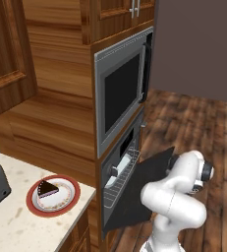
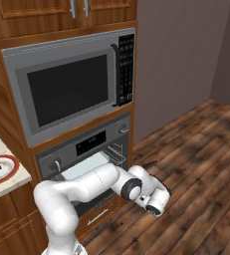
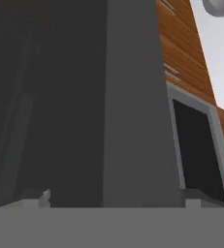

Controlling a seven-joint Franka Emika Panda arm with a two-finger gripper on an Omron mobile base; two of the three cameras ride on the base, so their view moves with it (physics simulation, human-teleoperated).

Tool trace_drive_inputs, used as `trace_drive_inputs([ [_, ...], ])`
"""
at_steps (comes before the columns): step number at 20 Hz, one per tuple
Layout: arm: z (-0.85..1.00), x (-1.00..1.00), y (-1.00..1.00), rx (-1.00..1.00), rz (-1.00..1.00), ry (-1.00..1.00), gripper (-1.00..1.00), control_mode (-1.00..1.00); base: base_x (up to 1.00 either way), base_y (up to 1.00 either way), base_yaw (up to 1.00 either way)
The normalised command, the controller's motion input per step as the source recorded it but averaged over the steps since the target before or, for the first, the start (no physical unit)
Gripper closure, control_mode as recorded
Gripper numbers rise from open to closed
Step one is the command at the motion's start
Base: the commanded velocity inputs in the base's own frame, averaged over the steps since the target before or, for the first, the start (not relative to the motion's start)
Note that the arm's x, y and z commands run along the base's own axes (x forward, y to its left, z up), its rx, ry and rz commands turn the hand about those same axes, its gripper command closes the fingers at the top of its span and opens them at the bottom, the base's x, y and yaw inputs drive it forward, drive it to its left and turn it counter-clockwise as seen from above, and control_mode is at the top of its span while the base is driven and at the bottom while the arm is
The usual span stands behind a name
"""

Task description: Take the baked cake out of the oven and place it on the plate for cooling. Then close the oven door.

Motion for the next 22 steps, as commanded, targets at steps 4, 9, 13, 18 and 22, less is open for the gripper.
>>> trace_drive_inputs([
  [4, 0.07, 0.0, 1.0, -0.13, -0.14, -0.23, -1.0, -1.0, 0.0, 0.0, 0.0],
  [9, 0.05, 0.0, 1.0, -0.13, -0.17, -0.22, -1.0, -1.0, 0.0, 0.0, 0.0],
  [13, 0.02, 0.02, 1.0, -0.13, -0.18, -0.2, -1.0, -1.0, 0.0, 0.0, 0.0],
  [18, 0.01, 0.05, 1.0, -0.13, -0.19, -0.2, -1.0, -1.0, 0.0, 0.0, 0.0],
  [22, 0.0, 0.08, 1.0, -0.14, -0.19, -0.19, -1.0, -1.0, 0.0, 0.0, 0.0],
])
